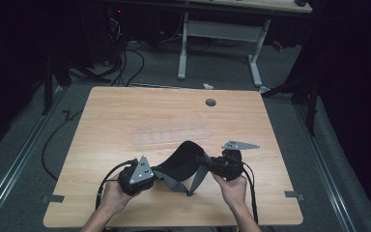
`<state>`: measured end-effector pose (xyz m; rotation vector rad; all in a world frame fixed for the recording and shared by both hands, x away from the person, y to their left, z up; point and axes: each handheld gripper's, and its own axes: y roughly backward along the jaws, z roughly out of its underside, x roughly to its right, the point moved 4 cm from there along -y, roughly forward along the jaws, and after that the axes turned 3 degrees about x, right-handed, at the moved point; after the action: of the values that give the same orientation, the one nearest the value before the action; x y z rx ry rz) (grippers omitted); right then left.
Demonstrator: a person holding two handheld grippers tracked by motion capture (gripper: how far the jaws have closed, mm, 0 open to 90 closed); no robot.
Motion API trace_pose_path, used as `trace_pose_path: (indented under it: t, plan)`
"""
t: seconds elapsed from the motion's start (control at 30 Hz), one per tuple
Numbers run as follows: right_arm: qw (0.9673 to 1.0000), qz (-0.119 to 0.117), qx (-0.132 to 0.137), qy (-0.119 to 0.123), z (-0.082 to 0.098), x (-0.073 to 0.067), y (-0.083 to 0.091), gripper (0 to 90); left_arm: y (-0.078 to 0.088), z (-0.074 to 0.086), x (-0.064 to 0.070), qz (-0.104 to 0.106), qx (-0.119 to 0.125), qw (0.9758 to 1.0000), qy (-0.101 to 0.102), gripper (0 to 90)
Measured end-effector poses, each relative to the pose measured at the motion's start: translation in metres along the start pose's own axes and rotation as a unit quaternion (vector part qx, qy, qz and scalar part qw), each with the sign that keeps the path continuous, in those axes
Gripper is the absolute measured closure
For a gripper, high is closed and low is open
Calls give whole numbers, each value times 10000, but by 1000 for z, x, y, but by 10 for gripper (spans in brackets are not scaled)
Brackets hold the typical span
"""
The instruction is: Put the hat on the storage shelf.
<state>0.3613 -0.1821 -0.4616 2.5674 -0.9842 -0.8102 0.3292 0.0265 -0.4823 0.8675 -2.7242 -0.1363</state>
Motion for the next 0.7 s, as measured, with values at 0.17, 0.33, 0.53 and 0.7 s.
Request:
trace_pose_path:
  t: [0.17,0.33,0.53,0.7]
  plan:
    - [9999,49,83,-58,-2,5,-1,790,2,0,8,347,-109,9993,45,862]
    - [9995,270,187,-7,-5,10,3,589,4,-2,5,388,-97,9988,286,868]
    - [9972,639,340,162,-1,21,17,520,11,-8,-2,366,49,9980,521,868]
    - [9940,1037,280,211,14,40,20,478,15,-14,-4,383,205,9970,647,868]
